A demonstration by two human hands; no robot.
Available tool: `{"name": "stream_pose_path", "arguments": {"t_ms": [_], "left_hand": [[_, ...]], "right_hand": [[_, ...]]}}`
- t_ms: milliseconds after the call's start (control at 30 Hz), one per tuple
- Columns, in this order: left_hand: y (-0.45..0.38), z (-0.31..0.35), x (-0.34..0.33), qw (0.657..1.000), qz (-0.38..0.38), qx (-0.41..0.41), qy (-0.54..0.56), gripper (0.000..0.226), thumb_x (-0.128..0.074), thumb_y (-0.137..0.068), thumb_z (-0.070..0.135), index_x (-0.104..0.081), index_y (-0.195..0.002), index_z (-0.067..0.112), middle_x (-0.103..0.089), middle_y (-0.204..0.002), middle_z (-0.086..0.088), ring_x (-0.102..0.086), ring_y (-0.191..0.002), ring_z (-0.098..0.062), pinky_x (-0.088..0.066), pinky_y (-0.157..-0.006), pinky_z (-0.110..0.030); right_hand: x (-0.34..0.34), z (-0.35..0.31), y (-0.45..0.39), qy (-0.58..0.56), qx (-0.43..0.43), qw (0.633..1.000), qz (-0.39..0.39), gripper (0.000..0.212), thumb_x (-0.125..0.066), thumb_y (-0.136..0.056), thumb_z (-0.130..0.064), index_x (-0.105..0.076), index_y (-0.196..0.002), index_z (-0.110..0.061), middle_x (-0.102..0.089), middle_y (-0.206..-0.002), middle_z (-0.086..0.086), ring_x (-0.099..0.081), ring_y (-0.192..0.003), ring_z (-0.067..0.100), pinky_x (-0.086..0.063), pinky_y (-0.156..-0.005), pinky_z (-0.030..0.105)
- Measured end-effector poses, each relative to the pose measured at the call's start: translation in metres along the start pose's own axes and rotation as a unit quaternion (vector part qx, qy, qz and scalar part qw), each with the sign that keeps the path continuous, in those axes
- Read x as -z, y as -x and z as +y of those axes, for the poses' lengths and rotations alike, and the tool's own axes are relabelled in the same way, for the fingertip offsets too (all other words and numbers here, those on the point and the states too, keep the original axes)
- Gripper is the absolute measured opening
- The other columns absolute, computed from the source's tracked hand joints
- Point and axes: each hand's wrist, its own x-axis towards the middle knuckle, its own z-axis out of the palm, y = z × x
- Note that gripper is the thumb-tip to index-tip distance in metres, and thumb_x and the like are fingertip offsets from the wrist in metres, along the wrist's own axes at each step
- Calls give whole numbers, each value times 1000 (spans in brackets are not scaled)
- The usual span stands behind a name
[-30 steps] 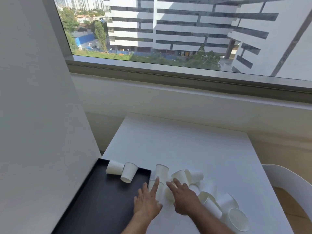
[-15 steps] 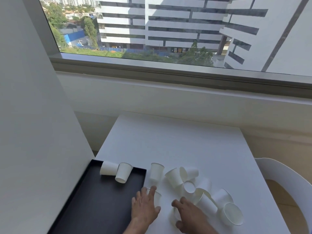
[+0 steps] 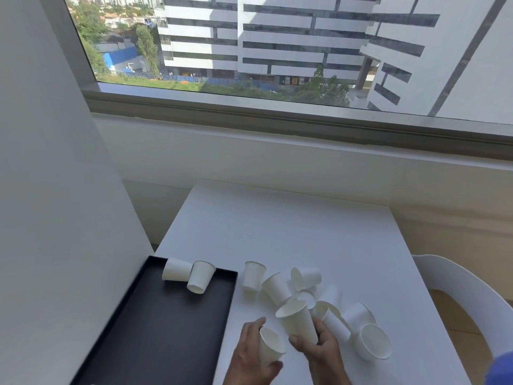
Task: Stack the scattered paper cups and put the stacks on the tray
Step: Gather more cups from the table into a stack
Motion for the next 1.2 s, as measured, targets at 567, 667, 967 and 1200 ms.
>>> {"name": "stream_pose_path", "arguments": {"t_ms": [567, 667, 967, 1200], "left_hand": [[14, 26, 0, 990, 92, -49, 100, 99, -88, -55, 42, -36, -140, 38, -62, -114, 12, -61, -100, 2, -44, -82, -5], [15, 15, 6, 986, 122, -49, 100, 83, -88, -56, 43, -48, -128, 37, -61, -120, 12, -58, -110, 2, -42, -90, -7], [13, -15, 19, 987, 135, 23, 88, 78, -88, -49, 45, -51, -118, 44, -63, -112, 15, -57, -103, 6, -38, -83, 0], [10, -15, 20, 993, 91, 34, 66, 79, -83, -52, 48, -43, -119, 50, -58, -118, 18, -55, -108, 5, -36, -89, -1]], "right_hand": [[-11, 4, 33, 219, 74, 967, -106, 88, -77, -60, -48, -42, -140, -32, -51, -141, -22, -40, -133, -6, -34, -110, 32], [-13, -5, 17, 246, 128, 961, -3, 53, -66, -72, -43, -55, -123, -39, -60, -127, -15, -54, -121, 5, -44, -97, 32], [-1, -22, -70, 727, 68, 683, 13, 75, -55, -84, -41, -22, -150, -26, -28, -154, 5, -39, -130, 28, -37, -104, 44], [-1, -3, -67, 781, 108, 615, -2, 61, -52, -88, -30, -29, -144, -35, -42, -136, -1, -43, -120, 24, -37, -97, 42]]}}
